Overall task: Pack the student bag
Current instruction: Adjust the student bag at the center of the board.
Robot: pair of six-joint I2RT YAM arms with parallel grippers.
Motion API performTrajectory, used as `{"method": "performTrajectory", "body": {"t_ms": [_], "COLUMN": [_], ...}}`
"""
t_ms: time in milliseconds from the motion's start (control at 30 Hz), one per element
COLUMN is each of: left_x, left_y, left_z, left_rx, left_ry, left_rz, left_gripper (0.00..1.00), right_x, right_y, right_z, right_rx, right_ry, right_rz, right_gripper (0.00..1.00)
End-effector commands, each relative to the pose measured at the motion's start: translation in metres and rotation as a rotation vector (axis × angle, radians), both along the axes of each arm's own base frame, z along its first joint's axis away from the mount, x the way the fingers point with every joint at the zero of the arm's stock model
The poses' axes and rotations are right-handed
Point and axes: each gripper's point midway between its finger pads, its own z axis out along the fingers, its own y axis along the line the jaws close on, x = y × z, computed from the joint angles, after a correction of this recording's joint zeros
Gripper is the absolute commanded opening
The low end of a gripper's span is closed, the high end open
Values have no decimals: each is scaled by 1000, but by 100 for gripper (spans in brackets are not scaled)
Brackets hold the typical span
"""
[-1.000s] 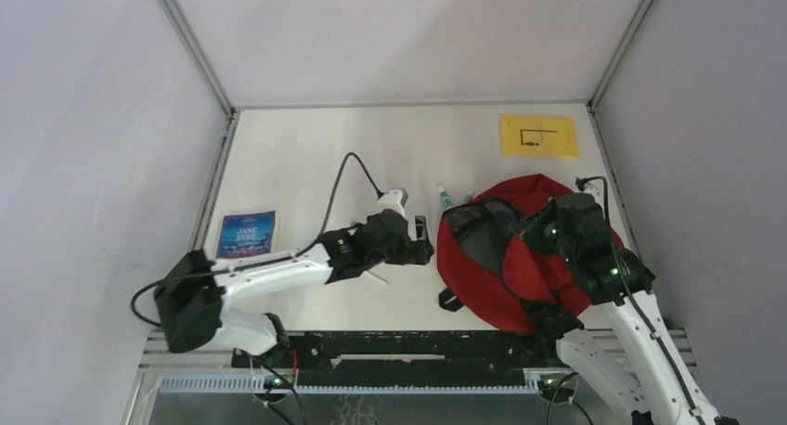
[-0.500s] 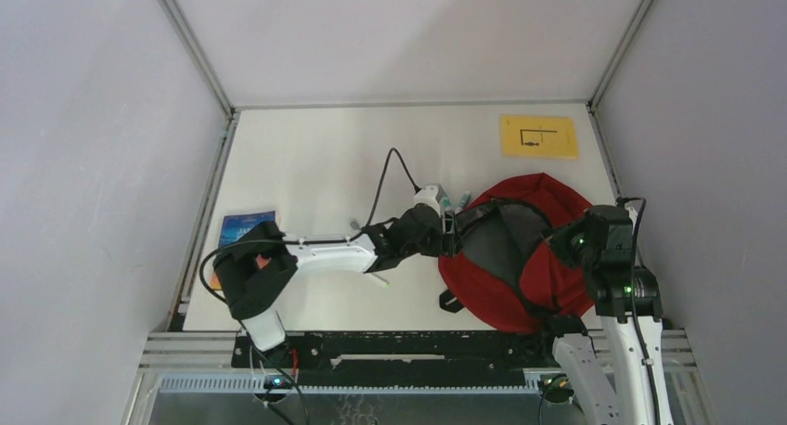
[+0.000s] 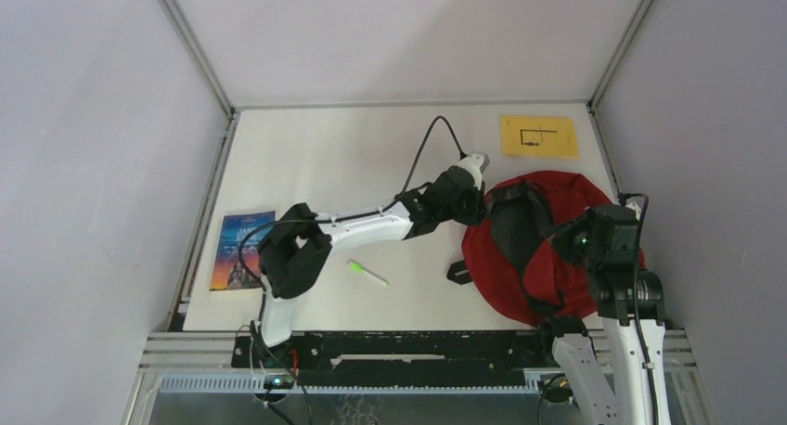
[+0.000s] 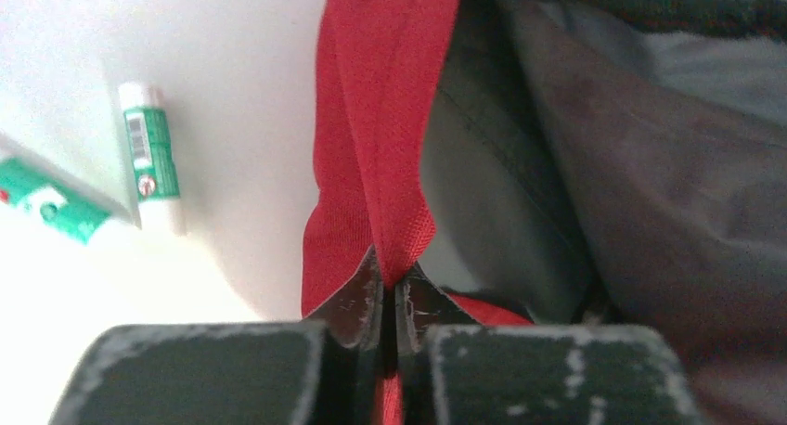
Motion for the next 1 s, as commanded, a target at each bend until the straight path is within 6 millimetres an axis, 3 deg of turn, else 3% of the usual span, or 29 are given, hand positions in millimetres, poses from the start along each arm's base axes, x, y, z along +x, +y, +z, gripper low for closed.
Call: {"method": "performTrajectory", "body": {"t_ms": [0,133,200,267,433,533,700,833,967], "left_x": [30,43,45,46,48,53,50,32,10], "left_y": [-13,-5,1,10,60,117,253,356,432], "left_z": [21,34,45,56,93,109,101,66,23], "left_rx": [-23,-42,-45,-21,63,113,211,309,494], "left_ry": [-12,-1,-8,-33,-127,-138,-82,7,150], "left_rz": [-53,-38,-31,-18,61,186,508,786,1004], "left_gripper": [11,25,56,81,96,96,93,90,90], "right_x": [6,10,12,16,26,31,38,39,39], "right_y": [-1,5,5,6,15,19,21,19,17], "right_z": [21,16,14,15,9,4,4,0,-7], "right_rx": [-33,-26,-28,-24,18,41,37,26,13], "right_ry": [-67,-49,-40,-45,-42,-39,-50,-47,-39], "right_rz": [32,78,79,84,114,127,142,141,135], "right_gripper": [0,0,0,0,0,0,0,0,0]}}
